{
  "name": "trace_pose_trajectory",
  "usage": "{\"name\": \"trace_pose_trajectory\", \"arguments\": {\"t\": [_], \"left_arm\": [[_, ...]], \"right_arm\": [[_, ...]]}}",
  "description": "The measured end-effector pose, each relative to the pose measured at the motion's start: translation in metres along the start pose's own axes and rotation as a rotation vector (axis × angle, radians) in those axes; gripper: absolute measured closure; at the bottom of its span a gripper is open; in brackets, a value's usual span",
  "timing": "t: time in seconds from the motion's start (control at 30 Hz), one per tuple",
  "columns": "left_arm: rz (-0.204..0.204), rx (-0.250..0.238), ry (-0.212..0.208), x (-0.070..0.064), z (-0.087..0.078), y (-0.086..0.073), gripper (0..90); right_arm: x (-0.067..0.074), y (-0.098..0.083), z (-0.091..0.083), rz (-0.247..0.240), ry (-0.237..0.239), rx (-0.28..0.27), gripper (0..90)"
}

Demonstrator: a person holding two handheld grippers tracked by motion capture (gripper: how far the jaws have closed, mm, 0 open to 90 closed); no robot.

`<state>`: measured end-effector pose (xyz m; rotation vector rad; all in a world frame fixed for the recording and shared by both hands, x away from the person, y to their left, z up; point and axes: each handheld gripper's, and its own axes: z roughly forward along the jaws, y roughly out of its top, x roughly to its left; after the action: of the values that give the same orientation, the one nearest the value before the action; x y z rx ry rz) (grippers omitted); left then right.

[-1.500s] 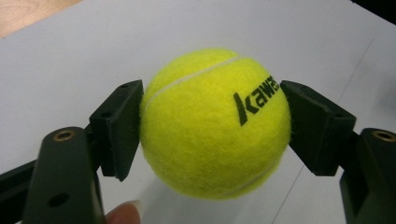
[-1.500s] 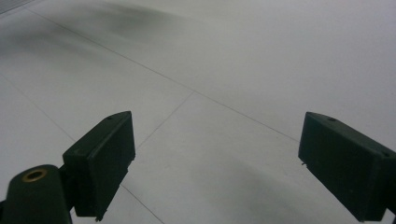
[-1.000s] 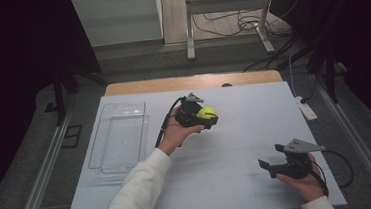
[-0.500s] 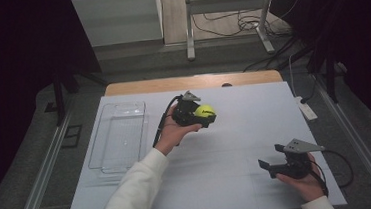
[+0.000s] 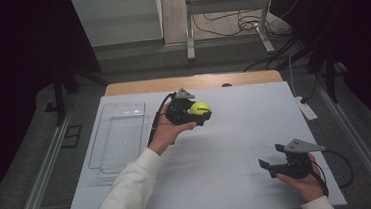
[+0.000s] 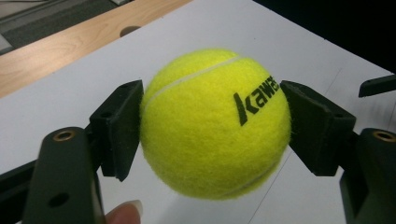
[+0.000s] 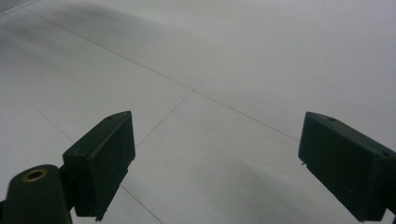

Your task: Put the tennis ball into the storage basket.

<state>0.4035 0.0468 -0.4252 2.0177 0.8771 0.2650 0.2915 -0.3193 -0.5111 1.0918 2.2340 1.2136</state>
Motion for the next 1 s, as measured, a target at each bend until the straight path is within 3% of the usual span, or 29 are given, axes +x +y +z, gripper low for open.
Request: {"name": "trace_pose_trajectory", "arguments": {"t": [1.0], "left_arm": [[-0.015, -0.038, 0.037, 0.012, -0.025, -0.003, 26.7]], "right_arm": [[0.000, 0.000, 0.000, 0.005, -0.005, 0.000, 11.1]]}}
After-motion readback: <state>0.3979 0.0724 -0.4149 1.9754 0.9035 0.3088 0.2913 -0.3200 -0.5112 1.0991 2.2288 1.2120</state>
